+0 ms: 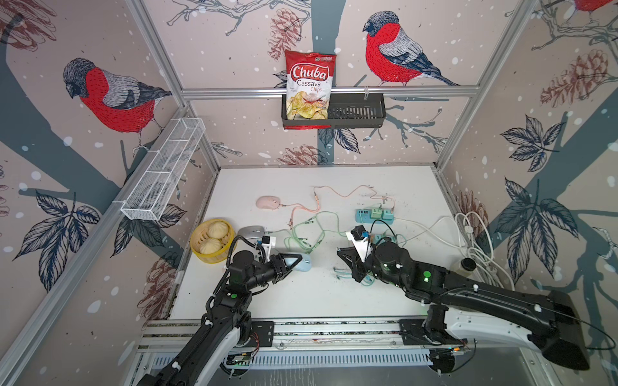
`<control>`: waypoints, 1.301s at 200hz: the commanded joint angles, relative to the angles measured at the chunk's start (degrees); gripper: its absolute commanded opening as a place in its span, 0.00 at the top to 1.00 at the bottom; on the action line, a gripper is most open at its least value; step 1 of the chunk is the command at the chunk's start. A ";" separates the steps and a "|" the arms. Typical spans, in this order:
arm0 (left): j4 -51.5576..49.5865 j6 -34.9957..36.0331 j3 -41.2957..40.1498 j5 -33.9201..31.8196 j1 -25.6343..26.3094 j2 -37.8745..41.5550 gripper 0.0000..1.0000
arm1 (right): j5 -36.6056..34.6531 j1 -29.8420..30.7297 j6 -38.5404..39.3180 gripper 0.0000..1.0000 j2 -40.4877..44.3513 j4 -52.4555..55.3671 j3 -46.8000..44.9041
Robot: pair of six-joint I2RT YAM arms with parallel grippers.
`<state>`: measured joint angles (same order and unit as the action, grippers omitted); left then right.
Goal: Unplug the wireless mouse
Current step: Place the mouse at the center of the board.
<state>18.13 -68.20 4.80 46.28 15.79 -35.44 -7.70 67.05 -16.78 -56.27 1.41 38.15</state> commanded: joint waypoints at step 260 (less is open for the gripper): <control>-43.53 -1.50 -5.12 -29.44 3.47 22.40 1.00 | 2.59 -4.47 13.21 1.00 -15.80 -6.03 7.56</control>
<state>-5.23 -67.26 2.04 19.49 19.33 -16.16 -5.85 62.57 -4.47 -72.47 -3.14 46.04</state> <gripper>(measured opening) 0.406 0.114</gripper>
